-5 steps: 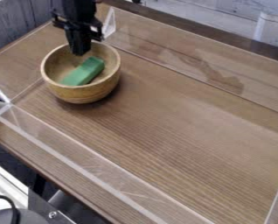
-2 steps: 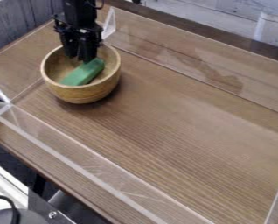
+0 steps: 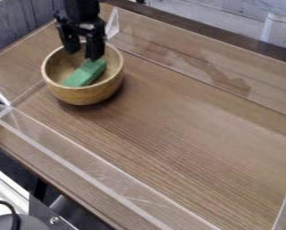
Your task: Put the green block in the brown bowl
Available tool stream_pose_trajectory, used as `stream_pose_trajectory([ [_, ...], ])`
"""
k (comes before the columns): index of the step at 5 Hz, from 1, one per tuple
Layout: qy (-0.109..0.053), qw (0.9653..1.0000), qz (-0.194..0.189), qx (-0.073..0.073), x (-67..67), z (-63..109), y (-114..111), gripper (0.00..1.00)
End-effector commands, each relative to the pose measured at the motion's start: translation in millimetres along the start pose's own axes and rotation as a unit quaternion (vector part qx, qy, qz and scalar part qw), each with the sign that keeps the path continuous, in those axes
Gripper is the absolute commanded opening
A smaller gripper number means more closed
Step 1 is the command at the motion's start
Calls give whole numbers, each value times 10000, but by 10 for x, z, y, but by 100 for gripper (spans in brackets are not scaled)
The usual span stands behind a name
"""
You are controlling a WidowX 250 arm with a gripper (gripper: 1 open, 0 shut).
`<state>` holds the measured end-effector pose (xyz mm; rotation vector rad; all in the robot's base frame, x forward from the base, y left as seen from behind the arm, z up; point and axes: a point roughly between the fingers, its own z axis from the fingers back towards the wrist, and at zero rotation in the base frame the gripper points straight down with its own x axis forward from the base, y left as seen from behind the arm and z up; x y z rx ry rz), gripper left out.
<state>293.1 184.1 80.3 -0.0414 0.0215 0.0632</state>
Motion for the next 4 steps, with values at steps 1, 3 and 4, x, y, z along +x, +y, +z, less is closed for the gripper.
stream_pose_trajectory([
  [1, -622, 9976, -66, 306, 101, 581, -54, 100],
  [3, -664, 9969, -135, 396, 146, 755, -152, 100],
  [4, -593, 9974, -131, 389, 181, 666, -136, 100],
])
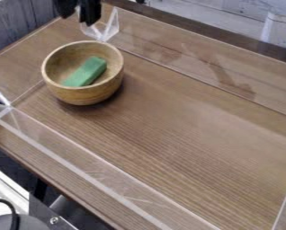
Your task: Put the green block in the brown bowl
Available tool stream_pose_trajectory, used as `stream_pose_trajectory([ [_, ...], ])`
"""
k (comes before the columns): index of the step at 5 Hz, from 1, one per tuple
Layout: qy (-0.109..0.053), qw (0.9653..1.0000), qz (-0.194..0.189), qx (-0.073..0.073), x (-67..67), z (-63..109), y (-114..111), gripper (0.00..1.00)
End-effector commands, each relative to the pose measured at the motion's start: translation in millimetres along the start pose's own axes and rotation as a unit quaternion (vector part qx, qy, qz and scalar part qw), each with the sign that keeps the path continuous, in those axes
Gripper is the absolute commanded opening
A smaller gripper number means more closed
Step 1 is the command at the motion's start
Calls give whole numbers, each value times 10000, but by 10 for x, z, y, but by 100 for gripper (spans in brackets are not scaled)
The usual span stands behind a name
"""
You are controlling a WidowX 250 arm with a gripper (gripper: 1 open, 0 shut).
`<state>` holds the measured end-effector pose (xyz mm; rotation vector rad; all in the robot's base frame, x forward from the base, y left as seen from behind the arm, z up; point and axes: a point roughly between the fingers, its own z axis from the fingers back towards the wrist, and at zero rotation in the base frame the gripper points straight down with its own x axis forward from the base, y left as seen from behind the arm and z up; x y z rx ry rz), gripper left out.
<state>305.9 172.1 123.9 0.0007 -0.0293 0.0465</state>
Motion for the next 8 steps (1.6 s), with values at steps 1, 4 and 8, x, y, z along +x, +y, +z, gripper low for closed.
stream_pose_trajectory([
  [1, -253, 9995, -20, 165, 83, 133, 54, 0],
  [4, -187, 9998, -92, -5, 147, 72, -102, 100],
  [8, -147, 9998, -130, -56, 202, 8, -115, 0],
])
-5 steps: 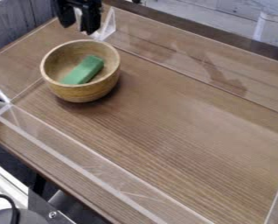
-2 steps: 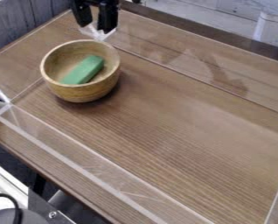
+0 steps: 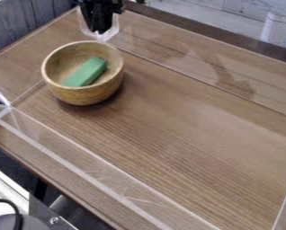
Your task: Put the green block in the brown bowl
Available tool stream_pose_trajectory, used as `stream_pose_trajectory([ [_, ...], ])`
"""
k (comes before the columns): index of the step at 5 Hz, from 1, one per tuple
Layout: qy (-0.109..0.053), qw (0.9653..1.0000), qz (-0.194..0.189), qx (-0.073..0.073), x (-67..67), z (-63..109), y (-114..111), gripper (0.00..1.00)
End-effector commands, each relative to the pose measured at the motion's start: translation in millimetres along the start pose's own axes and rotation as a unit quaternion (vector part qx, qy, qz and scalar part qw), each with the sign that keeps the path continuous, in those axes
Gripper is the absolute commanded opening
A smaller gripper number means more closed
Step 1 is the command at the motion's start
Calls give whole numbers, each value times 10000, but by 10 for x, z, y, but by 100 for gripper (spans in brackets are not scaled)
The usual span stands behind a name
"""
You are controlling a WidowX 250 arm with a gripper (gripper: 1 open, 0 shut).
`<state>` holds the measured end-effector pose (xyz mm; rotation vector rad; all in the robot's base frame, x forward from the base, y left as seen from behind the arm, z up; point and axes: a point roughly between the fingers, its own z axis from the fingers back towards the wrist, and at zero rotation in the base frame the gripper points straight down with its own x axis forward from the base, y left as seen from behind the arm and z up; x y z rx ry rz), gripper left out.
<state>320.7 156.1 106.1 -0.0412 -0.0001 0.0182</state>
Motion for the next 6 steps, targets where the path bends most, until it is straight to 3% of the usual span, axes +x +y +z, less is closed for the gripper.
stream_pose_trajectory([
  [1, -270, 9995, 27, 167, 63, 141, 88, 0],
  [6, -180, 9998, 100, 29, 75, -67, 222, 0],
])
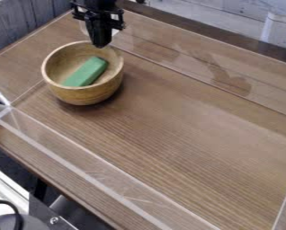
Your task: Put the green block in the brown bowl
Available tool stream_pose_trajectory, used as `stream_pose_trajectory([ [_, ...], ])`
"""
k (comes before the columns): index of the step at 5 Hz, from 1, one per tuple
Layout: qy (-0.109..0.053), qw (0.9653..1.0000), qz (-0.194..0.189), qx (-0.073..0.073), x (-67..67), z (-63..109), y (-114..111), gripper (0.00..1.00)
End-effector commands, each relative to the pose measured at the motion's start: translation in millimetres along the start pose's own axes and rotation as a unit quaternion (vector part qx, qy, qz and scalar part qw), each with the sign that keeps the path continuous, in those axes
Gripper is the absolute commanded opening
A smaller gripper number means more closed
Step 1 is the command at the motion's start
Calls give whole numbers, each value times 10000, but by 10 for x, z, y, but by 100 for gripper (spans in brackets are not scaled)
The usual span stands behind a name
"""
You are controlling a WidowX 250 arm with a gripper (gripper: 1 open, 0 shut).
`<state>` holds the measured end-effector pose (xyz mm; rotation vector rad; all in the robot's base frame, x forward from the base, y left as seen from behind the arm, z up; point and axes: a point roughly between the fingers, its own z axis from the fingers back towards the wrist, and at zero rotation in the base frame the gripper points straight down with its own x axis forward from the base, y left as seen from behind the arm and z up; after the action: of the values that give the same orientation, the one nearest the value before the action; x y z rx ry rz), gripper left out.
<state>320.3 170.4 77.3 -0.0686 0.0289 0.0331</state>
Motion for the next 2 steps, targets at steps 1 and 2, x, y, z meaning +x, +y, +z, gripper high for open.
stream_pose_trajectory([
  [1, -320, 9994, 29, 133, 66, 232, 65, 100],
  [2, -311, 9995, 36, 104, 58, 246, 69, 100],
])
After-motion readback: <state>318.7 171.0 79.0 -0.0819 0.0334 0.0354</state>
